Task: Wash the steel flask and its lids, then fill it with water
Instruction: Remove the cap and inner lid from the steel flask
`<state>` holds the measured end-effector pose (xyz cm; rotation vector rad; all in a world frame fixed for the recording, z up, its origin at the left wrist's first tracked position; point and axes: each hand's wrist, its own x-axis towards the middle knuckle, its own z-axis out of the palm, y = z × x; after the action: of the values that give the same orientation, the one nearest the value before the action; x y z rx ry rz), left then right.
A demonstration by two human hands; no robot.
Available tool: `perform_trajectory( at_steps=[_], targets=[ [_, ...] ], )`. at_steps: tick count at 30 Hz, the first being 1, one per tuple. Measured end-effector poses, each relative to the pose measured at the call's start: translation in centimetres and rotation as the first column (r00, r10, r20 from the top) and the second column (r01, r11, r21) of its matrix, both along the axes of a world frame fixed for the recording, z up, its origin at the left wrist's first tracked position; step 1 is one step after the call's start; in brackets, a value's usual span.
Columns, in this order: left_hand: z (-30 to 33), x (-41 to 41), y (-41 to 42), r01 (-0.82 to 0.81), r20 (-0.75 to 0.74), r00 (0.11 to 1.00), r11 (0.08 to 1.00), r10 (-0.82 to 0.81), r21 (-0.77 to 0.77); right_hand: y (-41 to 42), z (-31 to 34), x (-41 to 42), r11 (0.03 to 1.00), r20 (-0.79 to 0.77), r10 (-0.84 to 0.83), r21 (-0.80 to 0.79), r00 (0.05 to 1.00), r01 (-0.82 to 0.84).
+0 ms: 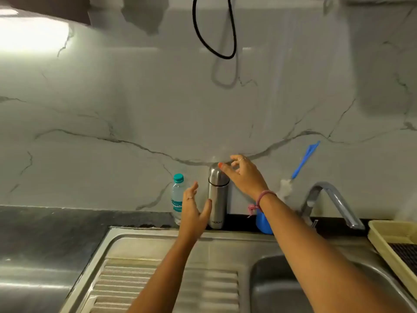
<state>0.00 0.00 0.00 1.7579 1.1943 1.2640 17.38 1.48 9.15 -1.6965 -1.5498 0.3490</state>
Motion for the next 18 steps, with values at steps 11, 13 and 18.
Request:
perform_trajectory(
  at_steps=[11, 13, 18],
  targets=[
    [-5.9, -0.2, -0.8, -0.037, -0.021, 0.999, 0.987, 0.034, -0.155, 2.1, -2.1, -1.4, 0.995, 0.133, -0.049, -0.084, 0.99, 0.061],
    [-6.2, -0.1, -1.2, -0.04, -0.022, 0.999, 0.984, 0.037, -0.171, 2.1, -2.1, -1.5, 0.994, 0.143, -0.069, -0.069, 0.987, 0.08],
    [-6.5, -0.3, -2.1, -0.031, -0.001, 1.0, 0.977, 0.031, -0.213, 0.6, -2.1, -1.8, 0.992, 0.099, -0.124, -0.006, 0.987, 0.126]
  ],
)
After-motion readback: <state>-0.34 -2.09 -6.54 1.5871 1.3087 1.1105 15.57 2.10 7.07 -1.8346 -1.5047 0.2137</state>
